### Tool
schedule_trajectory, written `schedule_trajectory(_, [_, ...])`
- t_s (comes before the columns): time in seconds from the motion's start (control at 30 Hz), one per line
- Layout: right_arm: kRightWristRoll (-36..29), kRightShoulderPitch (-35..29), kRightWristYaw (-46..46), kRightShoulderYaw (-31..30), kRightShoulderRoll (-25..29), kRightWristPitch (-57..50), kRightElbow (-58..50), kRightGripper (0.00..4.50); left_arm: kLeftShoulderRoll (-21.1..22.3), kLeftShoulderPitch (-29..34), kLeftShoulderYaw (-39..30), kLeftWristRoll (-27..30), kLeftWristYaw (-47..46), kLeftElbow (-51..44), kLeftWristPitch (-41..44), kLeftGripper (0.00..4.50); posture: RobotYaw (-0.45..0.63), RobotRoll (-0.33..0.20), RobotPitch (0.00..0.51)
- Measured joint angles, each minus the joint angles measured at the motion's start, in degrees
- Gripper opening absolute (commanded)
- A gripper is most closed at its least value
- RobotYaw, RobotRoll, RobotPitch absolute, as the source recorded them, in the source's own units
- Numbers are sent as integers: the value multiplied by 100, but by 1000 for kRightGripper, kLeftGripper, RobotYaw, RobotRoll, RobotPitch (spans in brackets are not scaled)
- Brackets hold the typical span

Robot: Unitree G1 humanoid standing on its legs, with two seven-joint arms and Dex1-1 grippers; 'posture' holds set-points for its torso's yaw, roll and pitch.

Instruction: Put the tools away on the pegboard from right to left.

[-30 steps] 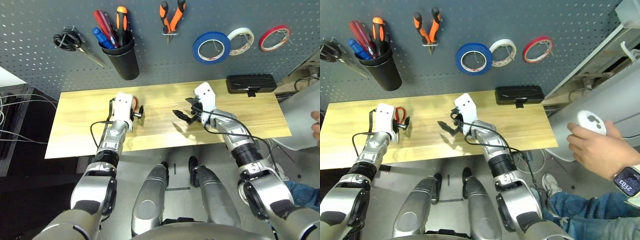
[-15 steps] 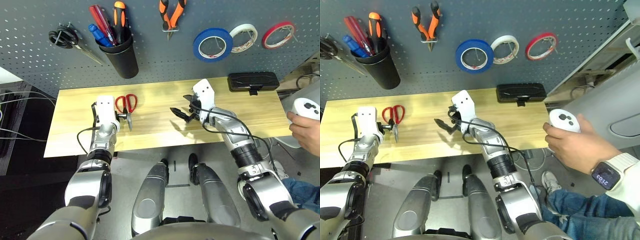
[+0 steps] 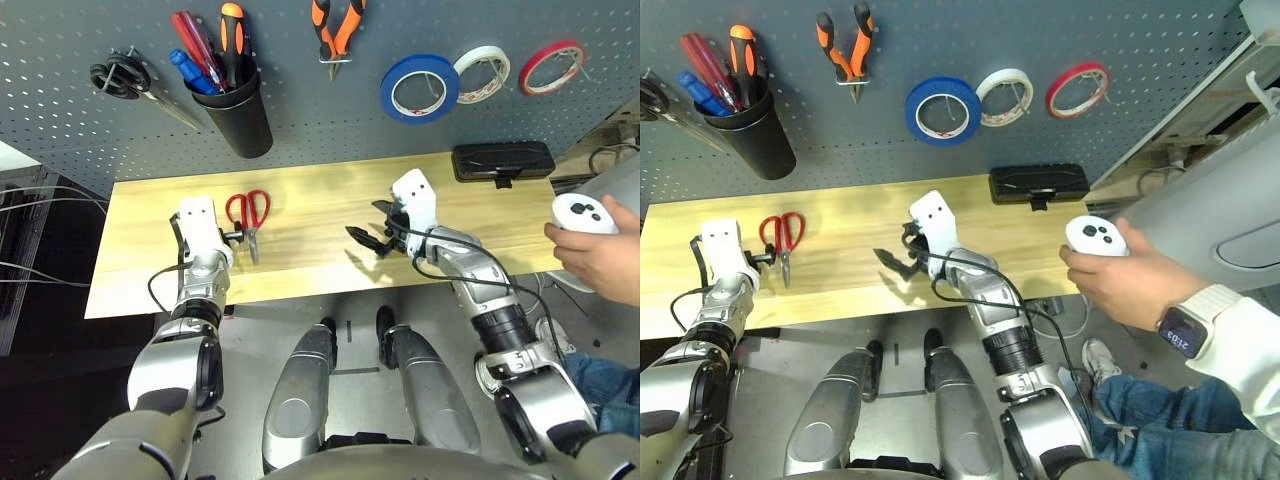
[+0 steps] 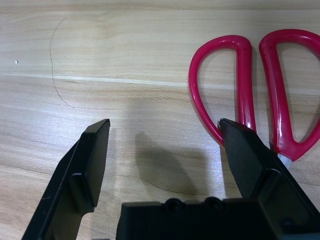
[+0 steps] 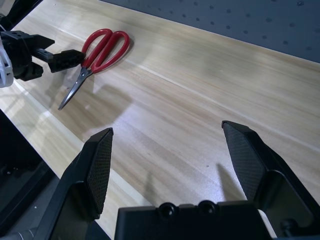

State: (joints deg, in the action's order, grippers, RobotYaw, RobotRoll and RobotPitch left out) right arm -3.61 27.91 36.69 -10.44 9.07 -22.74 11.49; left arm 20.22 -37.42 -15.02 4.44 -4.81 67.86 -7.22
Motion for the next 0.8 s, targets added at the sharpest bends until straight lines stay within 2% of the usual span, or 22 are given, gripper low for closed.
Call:
schedule_trajectory(0.07, [-2,0,1,0,5,-34,-8,4500,-2,-10,7,0,38,8,51,4472,29,0,364])
schedule_trajectory(0.3, [-15,46,1,1,6,-67,-20,4500,-158,-178,0,100,854,-16,893,2183,32,0,370])
schedule_trajectory(0.5, [-110,190,15,17,-78,-48,-8,4500,-215,-258,0,144,1068,-94,1235,180,35,0,373])
schedule_trajectory(0.53, [-133,225,39,22,-100,-36,-8,4500,-221,-261,0,155,1089,-114,1271,38,38,0,371])
schedule_trajectory(0.8, [-259,316,161,19,-183,283,87,4500,-220,-216,0,185,1016,-209,1327,38,62,0,356])
